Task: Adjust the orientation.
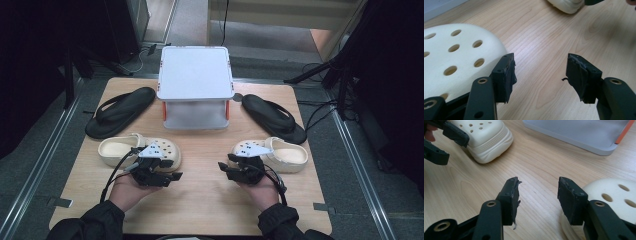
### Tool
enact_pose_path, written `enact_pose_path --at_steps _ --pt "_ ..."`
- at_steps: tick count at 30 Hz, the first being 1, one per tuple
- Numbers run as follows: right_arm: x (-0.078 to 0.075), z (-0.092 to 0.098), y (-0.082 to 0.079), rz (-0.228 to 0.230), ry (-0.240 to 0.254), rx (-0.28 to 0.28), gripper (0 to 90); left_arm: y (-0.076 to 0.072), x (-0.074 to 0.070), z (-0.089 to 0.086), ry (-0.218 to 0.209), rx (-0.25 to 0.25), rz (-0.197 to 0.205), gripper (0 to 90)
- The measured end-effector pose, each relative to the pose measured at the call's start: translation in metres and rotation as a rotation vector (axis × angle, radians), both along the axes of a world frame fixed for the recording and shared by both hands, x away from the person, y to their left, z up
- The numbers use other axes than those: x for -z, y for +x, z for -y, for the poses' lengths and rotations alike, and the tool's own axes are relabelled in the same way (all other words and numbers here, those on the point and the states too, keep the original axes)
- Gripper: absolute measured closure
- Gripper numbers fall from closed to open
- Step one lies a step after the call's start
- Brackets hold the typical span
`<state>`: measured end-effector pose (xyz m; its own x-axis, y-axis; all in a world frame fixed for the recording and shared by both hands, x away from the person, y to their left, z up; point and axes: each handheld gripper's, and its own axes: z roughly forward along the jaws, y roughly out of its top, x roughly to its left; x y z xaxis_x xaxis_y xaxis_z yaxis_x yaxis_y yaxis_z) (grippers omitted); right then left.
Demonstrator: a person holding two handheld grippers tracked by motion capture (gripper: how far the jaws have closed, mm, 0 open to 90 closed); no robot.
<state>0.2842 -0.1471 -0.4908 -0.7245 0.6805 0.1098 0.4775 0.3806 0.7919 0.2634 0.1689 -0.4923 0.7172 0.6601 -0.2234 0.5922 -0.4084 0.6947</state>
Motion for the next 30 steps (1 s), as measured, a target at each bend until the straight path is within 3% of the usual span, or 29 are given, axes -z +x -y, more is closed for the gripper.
enact_pose_path --at_steps 9,16,30 --pt "-0.002 0.005 0.000 -0.019 0.006 -0.011 52.5 0.000 0.001 -0.005 0.022 -0.016 0.004 39.6" --pt "-0.001 0.003 -0.001 -0.004 -0.040 -0.028 49.6 0.001 0.002 -0.008 0.033 -0.027 -0.011 40.6" --pt "-0.001 0.002 -0.002 -0.035 -0.035 -0.053 52.1 -0.001 -0.001 -0.011 0.025 -0.015 -0.030 45.4"
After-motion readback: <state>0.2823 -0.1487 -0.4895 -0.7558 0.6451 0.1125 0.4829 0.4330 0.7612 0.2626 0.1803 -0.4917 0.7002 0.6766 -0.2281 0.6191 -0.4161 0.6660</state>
